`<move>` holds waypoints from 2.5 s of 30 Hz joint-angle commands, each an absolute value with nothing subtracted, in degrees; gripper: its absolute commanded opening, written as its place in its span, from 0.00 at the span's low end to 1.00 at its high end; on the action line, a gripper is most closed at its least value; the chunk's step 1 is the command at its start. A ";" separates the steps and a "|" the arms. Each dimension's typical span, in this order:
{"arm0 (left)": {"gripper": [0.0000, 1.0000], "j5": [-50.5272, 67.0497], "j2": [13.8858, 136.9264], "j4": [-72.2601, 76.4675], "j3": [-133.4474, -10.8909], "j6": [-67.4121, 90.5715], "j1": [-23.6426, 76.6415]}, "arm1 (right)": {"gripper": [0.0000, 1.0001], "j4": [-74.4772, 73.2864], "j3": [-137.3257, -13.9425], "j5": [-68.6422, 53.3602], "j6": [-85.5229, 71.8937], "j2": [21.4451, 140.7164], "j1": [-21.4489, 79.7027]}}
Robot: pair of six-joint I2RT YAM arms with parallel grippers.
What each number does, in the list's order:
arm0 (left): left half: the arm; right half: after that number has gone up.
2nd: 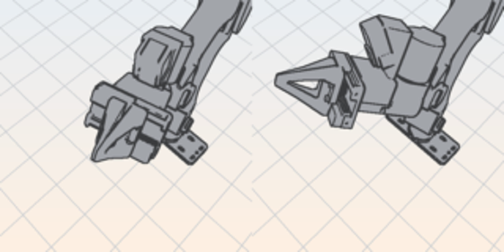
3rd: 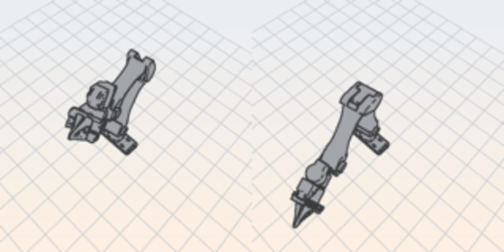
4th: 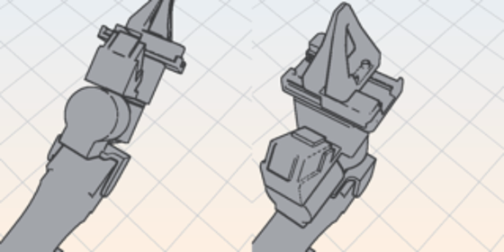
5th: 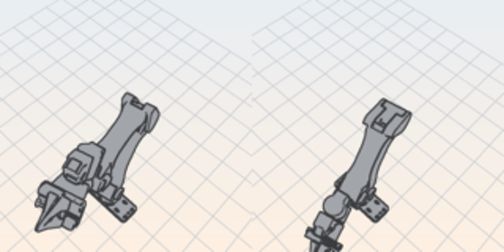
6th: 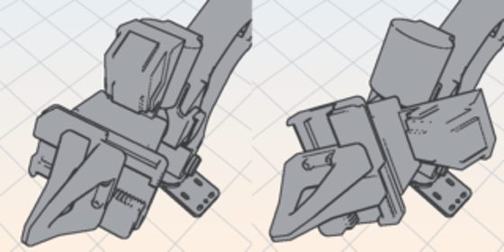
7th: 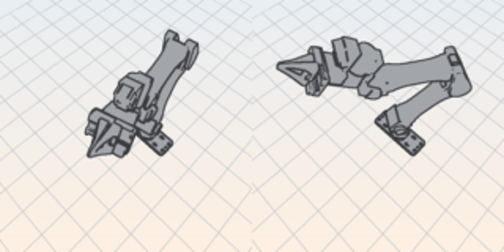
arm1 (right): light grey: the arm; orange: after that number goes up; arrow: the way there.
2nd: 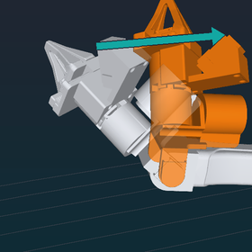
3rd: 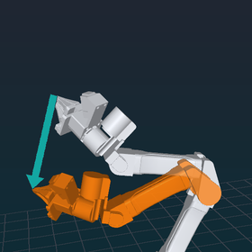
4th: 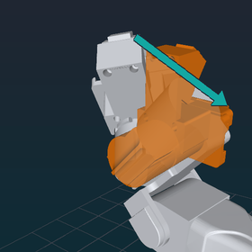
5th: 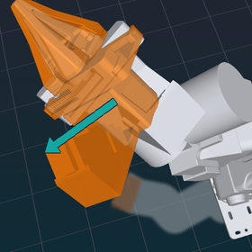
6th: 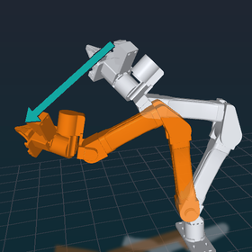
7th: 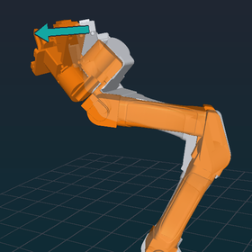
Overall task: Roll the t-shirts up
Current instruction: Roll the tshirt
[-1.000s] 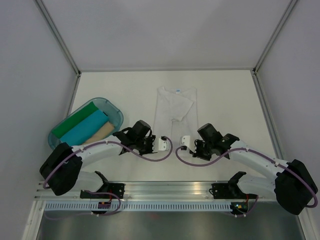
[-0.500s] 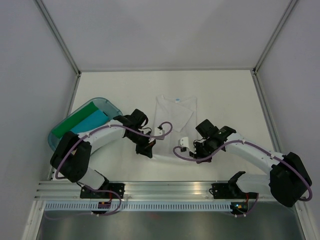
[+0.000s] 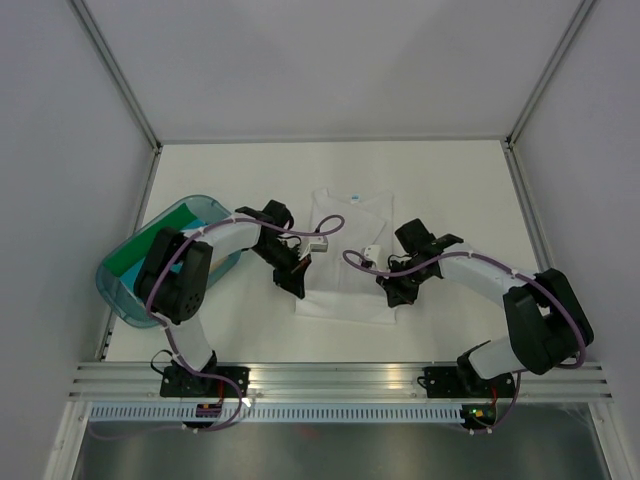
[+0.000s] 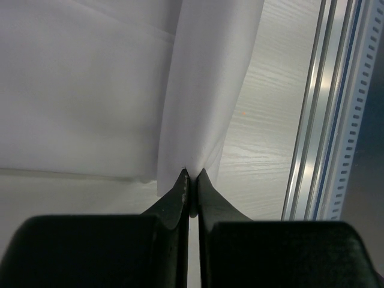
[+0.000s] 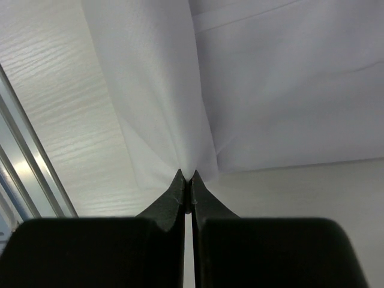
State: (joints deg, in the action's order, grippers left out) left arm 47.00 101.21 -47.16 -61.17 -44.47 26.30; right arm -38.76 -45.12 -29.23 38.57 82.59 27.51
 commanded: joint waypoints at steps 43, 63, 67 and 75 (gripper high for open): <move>0.53 21.37 78.70 -26.91 -54.78 -41.83 31.71 | 0.43 -24.88 -45.70 -22.41 21.71 85.17 23.20; 0.60 10.19 75.23 -6.50 -30.85 -50.89 47.20 | 0.41 -22.94 -45.44 -19.96 21.18 81.31 23.20; 0.50 9.76 77.43 -6.50 -30.50 -50.71 47.20 | 0.43 -24.17 -45.01 -18.98 24.51 74.90 23.20; 0.13 8.17 79.28 -6.68 -31.90 -46.06 47.11 | 0.50 -25.13 -38.42 -19.44 36.02 62.06 27.31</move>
